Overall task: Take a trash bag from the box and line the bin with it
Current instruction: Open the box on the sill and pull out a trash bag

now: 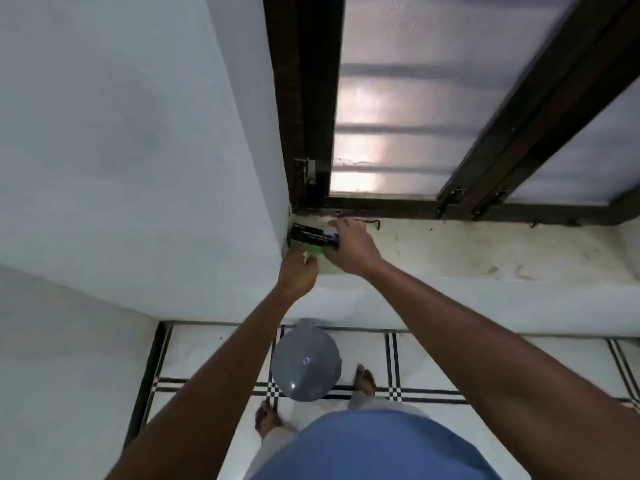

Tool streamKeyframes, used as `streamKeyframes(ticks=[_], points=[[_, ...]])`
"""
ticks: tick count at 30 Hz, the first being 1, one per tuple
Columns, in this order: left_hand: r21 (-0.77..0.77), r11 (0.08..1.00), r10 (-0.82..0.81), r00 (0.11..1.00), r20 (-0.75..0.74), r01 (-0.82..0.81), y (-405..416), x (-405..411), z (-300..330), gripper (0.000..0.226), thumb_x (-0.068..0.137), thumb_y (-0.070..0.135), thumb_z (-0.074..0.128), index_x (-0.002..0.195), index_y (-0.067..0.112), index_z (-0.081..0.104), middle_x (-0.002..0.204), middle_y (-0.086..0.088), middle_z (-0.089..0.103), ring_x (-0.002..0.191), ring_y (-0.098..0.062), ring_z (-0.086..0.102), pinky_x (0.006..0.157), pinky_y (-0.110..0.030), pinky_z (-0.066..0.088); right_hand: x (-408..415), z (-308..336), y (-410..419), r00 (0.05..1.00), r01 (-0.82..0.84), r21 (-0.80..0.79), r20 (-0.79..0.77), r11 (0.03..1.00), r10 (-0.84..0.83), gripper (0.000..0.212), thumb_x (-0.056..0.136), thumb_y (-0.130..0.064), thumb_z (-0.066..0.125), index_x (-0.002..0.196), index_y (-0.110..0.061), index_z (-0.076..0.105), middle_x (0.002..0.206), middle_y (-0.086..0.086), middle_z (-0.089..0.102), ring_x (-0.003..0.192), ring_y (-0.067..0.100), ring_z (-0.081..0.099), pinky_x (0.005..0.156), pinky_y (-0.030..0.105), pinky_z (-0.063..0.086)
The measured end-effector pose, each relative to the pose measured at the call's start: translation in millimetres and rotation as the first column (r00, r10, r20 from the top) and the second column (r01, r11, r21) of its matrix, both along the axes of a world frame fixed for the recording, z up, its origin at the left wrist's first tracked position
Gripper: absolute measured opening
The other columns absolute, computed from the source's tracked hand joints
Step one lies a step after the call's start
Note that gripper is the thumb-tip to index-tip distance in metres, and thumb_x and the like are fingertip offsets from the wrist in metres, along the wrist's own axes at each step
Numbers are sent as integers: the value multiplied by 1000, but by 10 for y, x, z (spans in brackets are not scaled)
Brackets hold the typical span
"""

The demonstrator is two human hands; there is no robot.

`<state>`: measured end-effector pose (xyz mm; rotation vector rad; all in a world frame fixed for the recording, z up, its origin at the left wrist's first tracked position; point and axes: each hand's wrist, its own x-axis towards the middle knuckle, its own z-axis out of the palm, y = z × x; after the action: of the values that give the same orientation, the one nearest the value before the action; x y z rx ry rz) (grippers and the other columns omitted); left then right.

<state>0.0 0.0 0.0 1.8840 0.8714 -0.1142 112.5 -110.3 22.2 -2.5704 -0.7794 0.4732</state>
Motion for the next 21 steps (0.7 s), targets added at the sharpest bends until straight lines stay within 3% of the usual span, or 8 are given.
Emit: streamKeyframes(ticks=[3,6,9,12,14,17,21], points=[[-42,994,105,994,-21,-106,-36,21,-10,47,107,10,51,154,15,57,155,-11,61,134,-35,62,113,-43,53,85,-114,63,981,-177,-174,50,969,188,80,96,-50,79,164,-21,46,158,14,55,144,37,46,116,49,41],[-80,977,192,980,-56,-196,-96,-5,3,44,104,8,52,146,14,65,149,-8,67,132,-33,63,108,-35,51,155,-219,90,957,-242,-189,115,952,266,64,98,-42,74,156,-21,56,150,10,61,133,34,51,109,46,42],[-129,952,275,960,-48,-279,-121,-8,3,42,104,12,56,145,15,64,143,-7,70,122,-28,67,99,-34,53,250,-213,-11,972,-216,10,97,976,214,57,93,-30,76,148,-20,64,137,6,71,123,30,60,101,44,52],[-142,945,301,953,16,-296,-109,33,95,47,105,15,59,152,19,56,146,-3,68,119,-22,66,86,-27,50,290,-205,-189,983,-103,250,-121,963,136,59,92,-22,80,147,-18,60,137,4,73,123,26,69,98,45,60],[-109,966,242,969,58,-235,-83,90,178,49,106,14,60,154,22,54,148,-2,65,123,-20,65,81,-22,50,321,-195,-295,973,-83,276,-185,958,138,62,93,-23,83,149,-19,55,141,4,73,122,25,70,98,46,61],[-14,997,78,994,74,-78,-60,184,303,50,105,9,58,154,21,57,153,-2,62,127,-19,62,95,-23,45,292,-162,-372,971,-36,284,-216,958,100,66,97,-24,84,154,-24,51,143,2,72,121,25,71,97,45,62],[136,989,-77,991,107,62,-51,211,462,48,103,4,57,149,14,63,150,-6,63,122,-20,63,94,-23,44,286,-115,-373,974,-26,274,-211,961,87,65,98,-18,82,156,-20,54,147,4,69,113,25,73,94,48,64]])
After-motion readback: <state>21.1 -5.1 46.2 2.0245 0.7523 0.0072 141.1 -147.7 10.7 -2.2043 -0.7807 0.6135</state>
